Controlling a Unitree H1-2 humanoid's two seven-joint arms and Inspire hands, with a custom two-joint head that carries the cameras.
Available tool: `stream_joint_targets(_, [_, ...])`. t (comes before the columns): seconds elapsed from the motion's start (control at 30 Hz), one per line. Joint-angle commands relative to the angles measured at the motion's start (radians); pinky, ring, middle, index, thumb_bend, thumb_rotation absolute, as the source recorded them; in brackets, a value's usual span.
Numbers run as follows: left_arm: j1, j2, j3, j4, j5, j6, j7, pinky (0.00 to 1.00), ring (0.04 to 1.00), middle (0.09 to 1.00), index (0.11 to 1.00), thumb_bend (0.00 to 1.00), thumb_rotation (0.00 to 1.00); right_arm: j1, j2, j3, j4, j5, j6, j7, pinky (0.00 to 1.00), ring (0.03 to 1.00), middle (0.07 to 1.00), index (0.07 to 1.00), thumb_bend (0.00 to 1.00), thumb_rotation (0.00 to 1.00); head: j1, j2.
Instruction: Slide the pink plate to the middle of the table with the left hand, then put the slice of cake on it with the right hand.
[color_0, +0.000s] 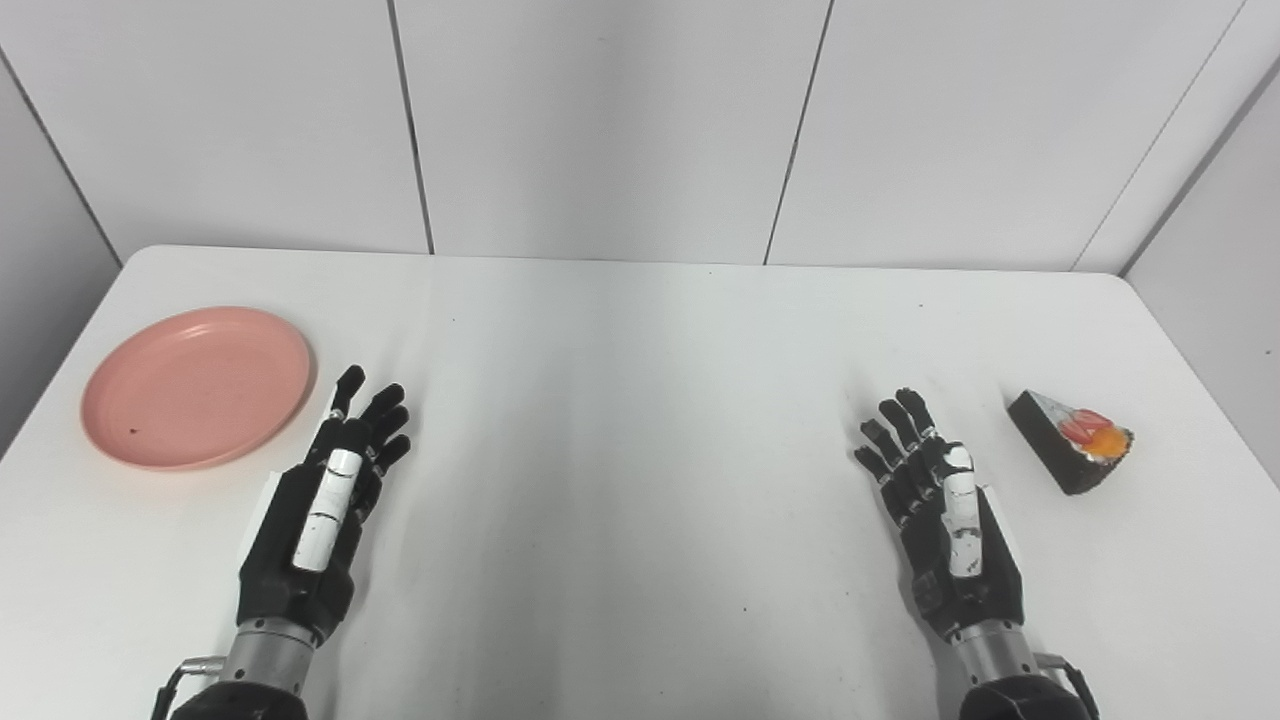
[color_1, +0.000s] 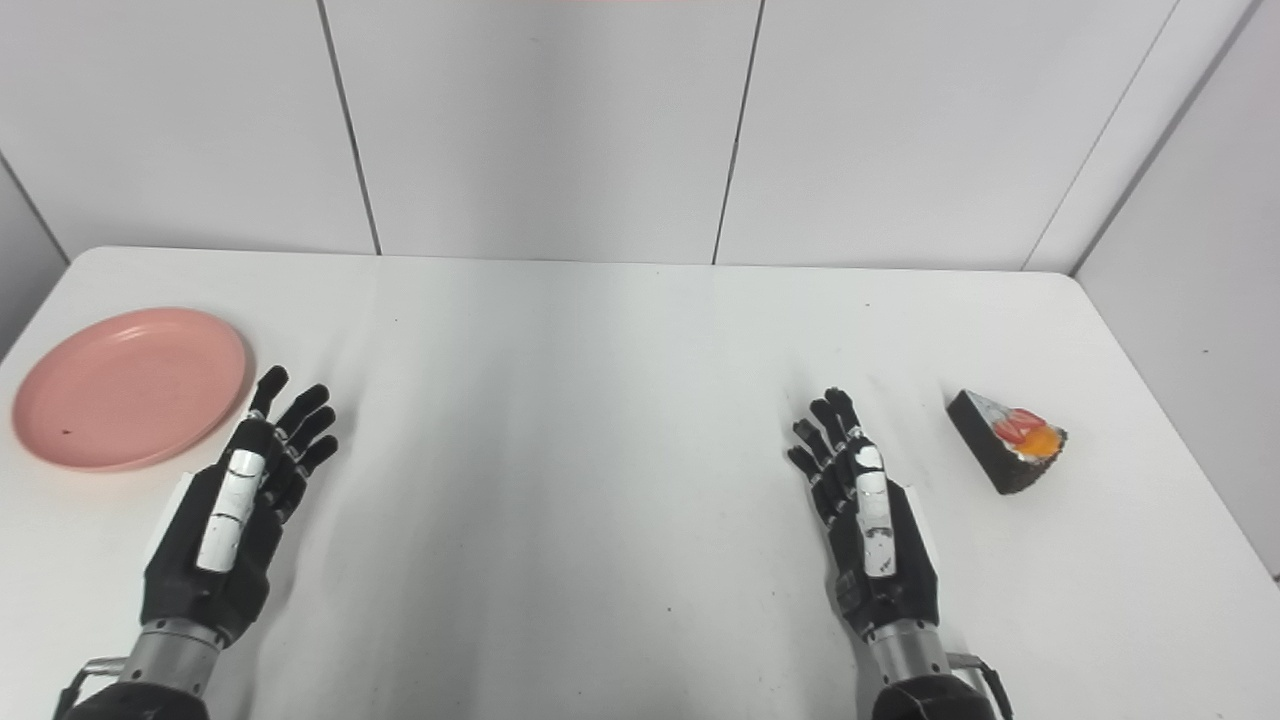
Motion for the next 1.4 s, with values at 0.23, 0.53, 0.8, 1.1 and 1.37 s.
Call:
stream_joint_targets(0.23, [-0.008,-0.024,-0.016,0.031,0.027,-0.072,-0.002,0.94,0.941,0.936,1.0,0.87,0.78,-0.016,-0.032,-0.007,0.032,0.019,-0.07,0.054,0.96,0.942,0.975,0.979,0.83,0.93,0.062,-0.072])
stream_joint_targets(0.53, [-0.009,-0.05,-0.041,0.134,0.08,-0.166,-0.004,0.93,0.942,0.925,1.0,0.81,0.8,-0.032,-0.048,-0.026,0.162,0.035,-0.162,0.1,0.95,0.938,0.969,0.971,0.84,0.92,0.106,-0.178])
stream_joint_targets(0.8, [-0.02,-0.056,-0.064,0.2,0.111,-0.232,0.0,0.92,0.936,0.933,1.0,0.73,0.83,-0.049,-0.056,-0.043,0.219,0.06,-0.178,0.121,0.96,0.94,0.971,0.982,0.79,0.94,0.15,-0.207])
stream_joint_targets(1.1, [-0.028,-0.062,-0.081,0.222,0.134,-0.25,0.002,0.91,0.92,0.933,1.0,0.76,0.84,-0.055,-0.069,-0.051,0.241,0.061,-0.181,0.13,0.99,0.95,0.981,0.995,0.76,0.97,0.185,-0.215])
stream_joint_targets(1.37, [-0.027,-0.075,-0.085,0.226,0.14,-0.236,0.013,0.9,0.92,0.93,1.0,0.76,0.85,-0.057,-0.067,-0.052,0.248,0.075,-0.178,0.131,0.96,0.927,0.96,0.967,0.78,0.93,0.207,-0.238])
